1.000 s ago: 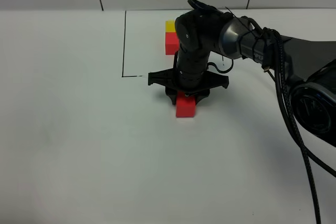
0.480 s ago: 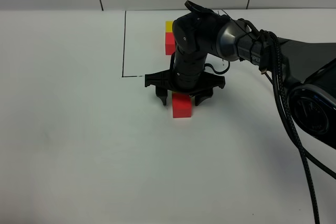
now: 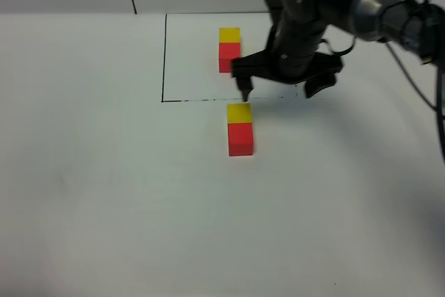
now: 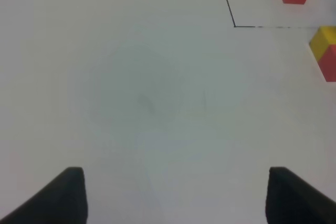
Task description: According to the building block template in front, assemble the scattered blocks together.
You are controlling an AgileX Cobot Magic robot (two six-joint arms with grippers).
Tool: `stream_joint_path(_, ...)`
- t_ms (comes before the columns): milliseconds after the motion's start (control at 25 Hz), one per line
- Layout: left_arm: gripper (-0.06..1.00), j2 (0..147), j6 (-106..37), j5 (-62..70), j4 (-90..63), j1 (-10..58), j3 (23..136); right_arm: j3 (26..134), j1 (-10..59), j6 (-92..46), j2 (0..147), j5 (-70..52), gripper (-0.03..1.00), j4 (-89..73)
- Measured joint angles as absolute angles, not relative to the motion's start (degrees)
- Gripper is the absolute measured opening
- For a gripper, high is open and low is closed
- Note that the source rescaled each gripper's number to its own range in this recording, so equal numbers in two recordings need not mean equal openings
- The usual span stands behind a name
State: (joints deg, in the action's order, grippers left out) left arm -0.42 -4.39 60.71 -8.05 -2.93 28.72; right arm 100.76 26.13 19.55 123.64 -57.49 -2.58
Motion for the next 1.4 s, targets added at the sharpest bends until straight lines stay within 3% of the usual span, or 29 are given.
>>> stream_joint_path(240,0.49,-0.4,-4.4,60.7,-8.0,-2.9,28.7,79.6,12.3,12.2,107.2,-48.4,1.0,-1.4)
stream_joint_path(400,0.49,-0.4,-4.4,60.7,-8.0,-2.9,28.7,67.1,8.8,10.2,91.1,-46.8,1.0,0.6)
stream_joint_path(880,0.49,-0.4,-4.4,60.7,-8.0,-2.9,28.7,38.5,9.4,9.8,37.9,-57.6,1.0,3.2)
stream_joint_path(1400,0.49,-0.4,-4.4,60.7,-8.0,-2.9,28.7,28.4,9.4,7.2,5.1,-60.4,1.0,-0.8)
